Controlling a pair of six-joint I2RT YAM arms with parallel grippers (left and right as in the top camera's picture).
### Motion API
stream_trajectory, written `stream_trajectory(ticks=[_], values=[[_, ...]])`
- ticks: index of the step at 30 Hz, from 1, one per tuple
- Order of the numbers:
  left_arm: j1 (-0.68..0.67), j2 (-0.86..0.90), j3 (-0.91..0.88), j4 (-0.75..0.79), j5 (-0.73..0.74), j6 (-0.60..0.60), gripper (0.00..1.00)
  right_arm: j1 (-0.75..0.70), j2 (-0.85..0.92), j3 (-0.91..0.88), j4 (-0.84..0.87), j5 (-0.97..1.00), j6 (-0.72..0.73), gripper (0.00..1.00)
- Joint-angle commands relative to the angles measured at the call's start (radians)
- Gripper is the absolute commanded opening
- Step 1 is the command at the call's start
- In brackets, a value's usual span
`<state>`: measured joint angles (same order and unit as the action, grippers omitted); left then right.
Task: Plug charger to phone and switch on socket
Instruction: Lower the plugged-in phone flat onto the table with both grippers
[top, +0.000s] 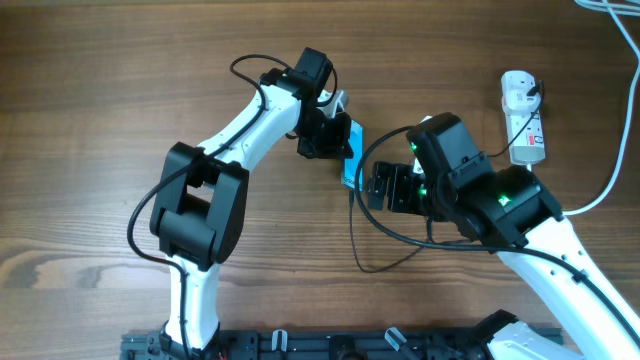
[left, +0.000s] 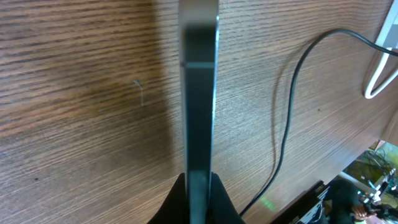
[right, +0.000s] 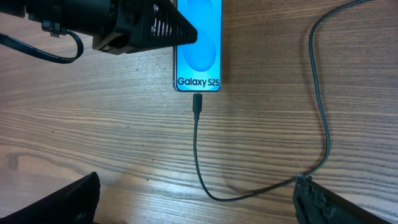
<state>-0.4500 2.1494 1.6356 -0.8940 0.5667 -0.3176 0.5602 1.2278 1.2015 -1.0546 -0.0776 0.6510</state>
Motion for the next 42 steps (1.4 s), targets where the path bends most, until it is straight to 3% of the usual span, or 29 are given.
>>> stream_trajectory(ticks=[1,9,13,18,37,42], values=[[0.003,0.028,0.001,0.004,0.026,-0.004,0.04,-0.002,0.000,0.016,0.003,-0.002,0.008,1.00],[0.003,0.045,0.001,0.001,-0.041,-0.003,0.07,-0.002,0.000,0.016,0.002,-0.001,0.007,1.00],[0.003,0.045,0.001,-0.019,-0.117,-0.005,0.18,-0.002,0.000,0.016,-0.002,-0.001,0.007,1.00],[0.003,0.045,0.001,-0.045,-0.176,-0.005,0.22,-0.002,0.001,0.016,-0.012,-0.002,0.007,1.00],[0.004,0.044,0.001,-0.074,-0.247,-0.005,0.40,-0.003,0.013,0.014,-0.070,0.000,0.004,1.00],[0.047,-0.001,0.048,-0.168,-0.259,-0.005,0.43,-0.006,0.014,0.016,-0.068,0.063,0.006,1.00]])
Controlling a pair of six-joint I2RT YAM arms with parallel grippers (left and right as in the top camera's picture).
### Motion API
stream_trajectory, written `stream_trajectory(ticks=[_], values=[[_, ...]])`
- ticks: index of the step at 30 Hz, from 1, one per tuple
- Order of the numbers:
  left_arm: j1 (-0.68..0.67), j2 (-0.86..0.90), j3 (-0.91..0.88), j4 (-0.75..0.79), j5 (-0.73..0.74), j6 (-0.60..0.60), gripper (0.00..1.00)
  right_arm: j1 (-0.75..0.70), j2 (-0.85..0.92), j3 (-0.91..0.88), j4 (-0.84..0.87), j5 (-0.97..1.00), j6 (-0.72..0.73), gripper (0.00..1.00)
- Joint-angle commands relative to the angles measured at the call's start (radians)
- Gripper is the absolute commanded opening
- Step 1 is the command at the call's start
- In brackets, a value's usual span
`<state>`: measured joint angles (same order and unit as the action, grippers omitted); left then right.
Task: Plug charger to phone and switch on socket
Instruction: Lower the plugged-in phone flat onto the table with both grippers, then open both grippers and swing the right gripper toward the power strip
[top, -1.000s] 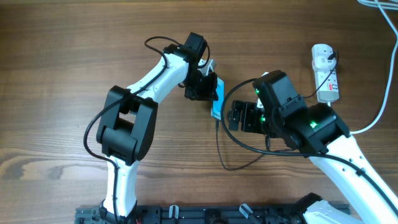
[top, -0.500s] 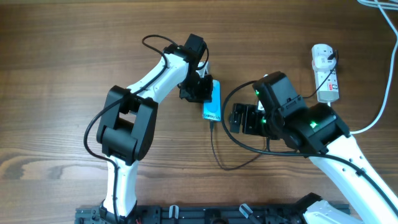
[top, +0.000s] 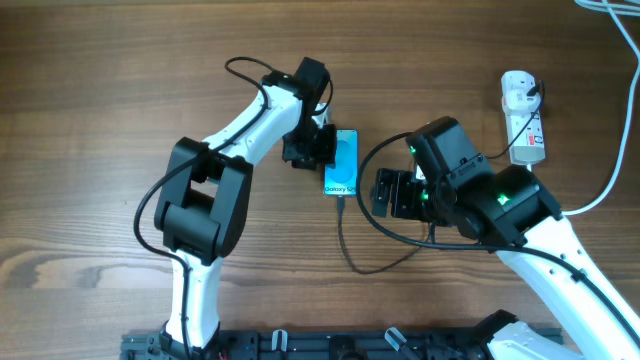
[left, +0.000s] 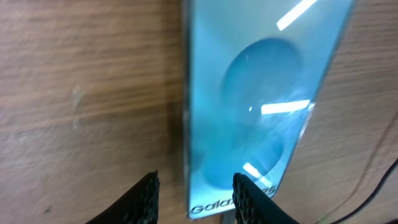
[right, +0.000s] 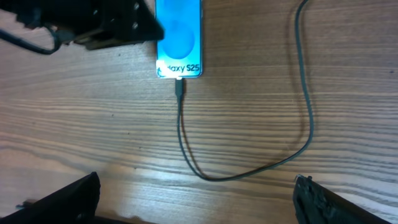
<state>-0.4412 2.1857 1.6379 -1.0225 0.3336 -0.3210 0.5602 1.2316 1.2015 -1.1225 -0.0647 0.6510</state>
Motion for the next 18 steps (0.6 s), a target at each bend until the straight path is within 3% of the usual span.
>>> stream_trajectory(ticks=[1,3,4,5,6,12,18], values=[[0.054,-0.061,0.070,-0.069,-0.045,-0.001,0.44,-0.018,0.010,0.019,-0.002,0.048,0.006,0.99],[0.084,-0.128,0.124,-0.124,-0.114,-0.001,0.50,-0.065,0.010,0.040,-0.028,0.047,0.002,1.00],[0.094,-0.163,0.146,-0.141,-0.148,-0.002,0.60,-0.107,0.011,0.060,-0.045,0.047,-0.003,1.00],[0.106,-0.215,0.163,-0.149,-0.183,-0.002,0.90,-0.166,0.017,0.093,-0.059,0.047,-0.039,1.00],[0.114,-0.267,0.164,-0.146,-0.206,-0.002,1.00,-0.220,0.032,0.131,-0.071,0.049,-0.079,1.00],[0.143,-0.439,0.164,-0.142,-0.265,-0.002,1.00,-0.631,0.312,0.406,-0.203,0.088,-0.262,1.00],[0.142,-0.442,0.164,-0.142,-0.265,-0.002,1.00,-0.890,0.542,0.444,-0.094,0.091,-0.254,1.00]])
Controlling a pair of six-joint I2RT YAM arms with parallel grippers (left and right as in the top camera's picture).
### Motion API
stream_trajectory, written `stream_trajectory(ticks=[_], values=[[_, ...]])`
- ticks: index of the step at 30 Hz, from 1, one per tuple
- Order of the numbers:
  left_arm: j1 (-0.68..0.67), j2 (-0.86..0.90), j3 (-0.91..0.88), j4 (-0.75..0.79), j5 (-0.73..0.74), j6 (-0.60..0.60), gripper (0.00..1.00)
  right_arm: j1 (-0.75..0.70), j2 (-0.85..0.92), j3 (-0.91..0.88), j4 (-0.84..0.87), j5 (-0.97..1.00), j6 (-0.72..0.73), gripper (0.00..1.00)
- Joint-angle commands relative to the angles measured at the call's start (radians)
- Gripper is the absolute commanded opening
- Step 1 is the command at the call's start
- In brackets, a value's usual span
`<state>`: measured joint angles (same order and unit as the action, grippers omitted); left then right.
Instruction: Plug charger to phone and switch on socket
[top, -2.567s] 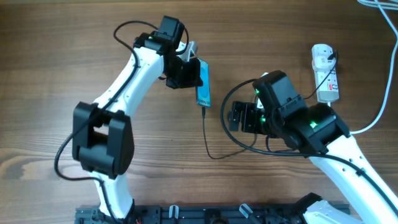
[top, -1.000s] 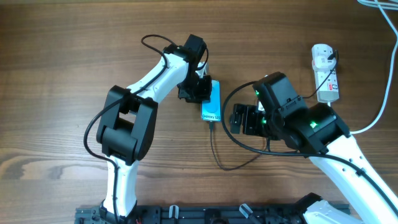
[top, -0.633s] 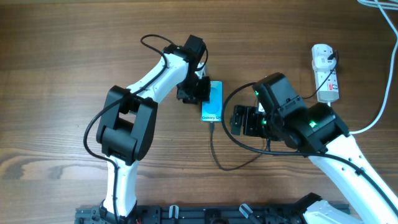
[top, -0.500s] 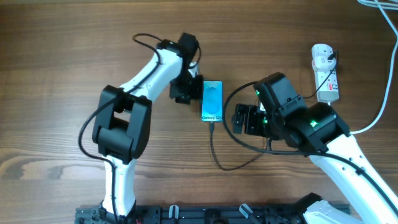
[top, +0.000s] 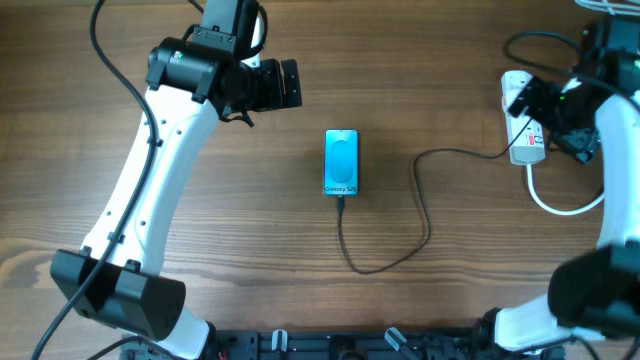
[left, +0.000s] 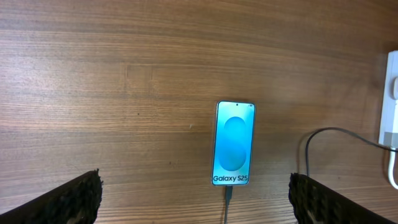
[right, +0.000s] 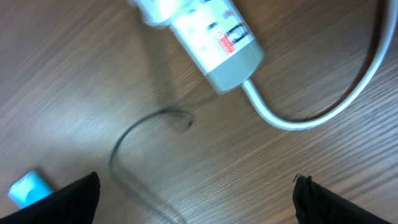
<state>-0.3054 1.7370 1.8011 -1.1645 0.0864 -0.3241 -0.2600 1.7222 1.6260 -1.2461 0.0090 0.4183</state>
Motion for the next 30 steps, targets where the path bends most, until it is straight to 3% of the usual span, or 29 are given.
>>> stream_trajectory(ticks=[1,10,14,19,21,26,30], values=[[0.006,0.007,0.001,0.000,-0.018,0.002,1.00,-0.104,0.078,0.019,0.057,0.018,-0.021,1.00],[0.006,0.007,0.001,0.000,-0.017,0.002,1.00,-0.181,0.143,0.016,0.249,0.011,-0.025,0.99],[0.006,0.007,0.001,0.000,-0.018,0.002,1.00,-0.181,0.143,0.016,0.261,-0.303,-0.135,1.00],[0.006,0.007,0.001,0.000,-0.018,0.002,1.00,-0.181,0.071,0.018,0.236,-0.475,-0.182,1.00],[0.006,0.007,0.001,0.000,-0.018,0.002,1.00,-0.187,-0.020,0.018,0.264,-0.435,-0.166,1.00],[0.006,0.007,0.001,0.000,-0.018,0.002,1.00,-0.223,-0.123,0.018,0.264,0.042,0.060,1.00],[0.006,0.007,0.001,0.000,-0.018,0.002,1.00,-0.290,-0.033,0.016,0.201,0.055,0.079,1.00]])
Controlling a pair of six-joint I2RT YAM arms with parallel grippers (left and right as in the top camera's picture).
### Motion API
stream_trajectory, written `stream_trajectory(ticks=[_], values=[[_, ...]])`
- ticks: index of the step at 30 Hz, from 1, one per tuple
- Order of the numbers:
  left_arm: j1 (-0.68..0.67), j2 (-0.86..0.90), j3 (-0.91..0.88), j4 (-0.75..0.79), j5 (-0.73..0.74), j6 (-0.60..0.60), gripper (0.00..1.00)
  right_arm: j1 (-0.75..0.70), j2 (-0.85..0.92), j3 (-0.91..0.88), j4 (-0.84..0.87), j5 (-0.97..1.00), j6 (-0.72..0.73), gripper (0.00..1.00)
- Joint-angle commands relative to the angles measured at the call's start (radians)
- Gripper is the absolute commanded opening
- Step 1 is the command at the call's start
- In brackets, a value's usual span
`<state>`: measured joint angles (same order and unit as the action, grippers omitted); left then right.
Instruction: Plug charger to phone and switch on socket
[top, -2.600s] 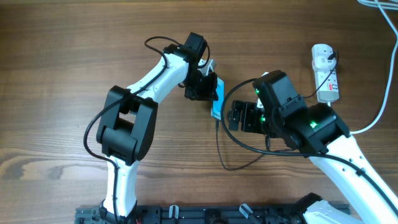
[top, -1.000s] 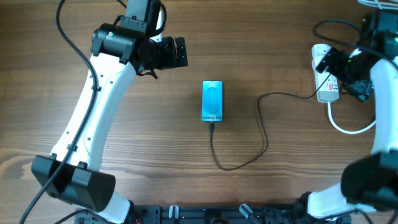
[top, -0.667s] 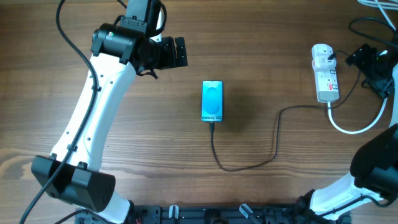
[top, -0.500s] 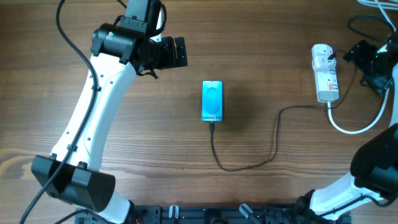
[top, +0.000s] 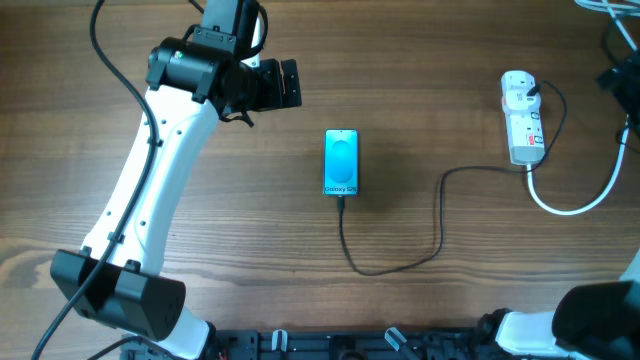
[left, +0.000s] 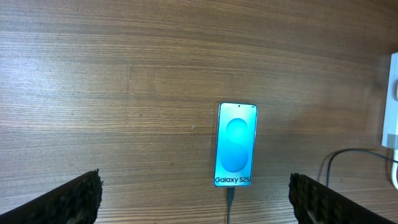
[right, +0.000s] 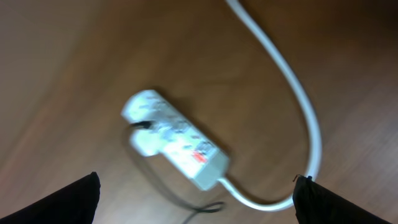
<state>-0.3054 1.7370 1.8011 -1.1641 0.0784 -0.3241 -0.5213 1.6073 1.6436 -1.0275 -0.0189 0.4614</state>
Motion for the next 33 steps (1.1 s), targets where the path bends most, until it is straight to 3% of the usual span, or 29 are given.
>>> stream_trajectory(ticks=[1,3,7,11,13,19,23,28,33], values=[[0.006,0.007,0.001,0.000,-0.010,0.002,1.00,-0.036,0.112,-0.002,-0.030,0.082,0.035,1.00],[0.006,0.007,0.001,0.000,-0.010,0.002,1.00,-0.036,0.166,-0.002,-0.051,0.081,0.024,1.00],[0.006,0.007,0.001,0.000,-0.010,0.002,1.00,-0.018,0.269,-0.002,-0.079,-0.173,-0.128,1.00],[0.006,0.007,0.001,0.000,-0.010,0.002,1.00,0.016,0.280,-0.002,-0.150,-0.241,-0.172,1.00],[0.006,0.007,0.001,0.000,-0.010,0.002,1.00,0.039,0.280,-0.002,-0.192,-0.379,-0.255,1.00],[0.006,0.007,0.001,0.000,-0.010,0.002,1.00,0.040,0.251,0.000,-0.211,-0.397,-0.248,1.00],[0.006,0.007,0.001,0.000,-0.010,0.002,1.00,-0.002,0.232,0.000,-0.208,-0.250,-0.215,1.00],[0.006,0.007,0.001,0.000,-0.010,0.002,1.00,-0.085,0.230,0.000,-0.245,-0.232,-0.251,1.00],[0.006,0.007,0.001,0.000,-0.010,0.002,1.00,-0.162,0.232,0.000,-0.131,-0.232,-0.186,1.00]])
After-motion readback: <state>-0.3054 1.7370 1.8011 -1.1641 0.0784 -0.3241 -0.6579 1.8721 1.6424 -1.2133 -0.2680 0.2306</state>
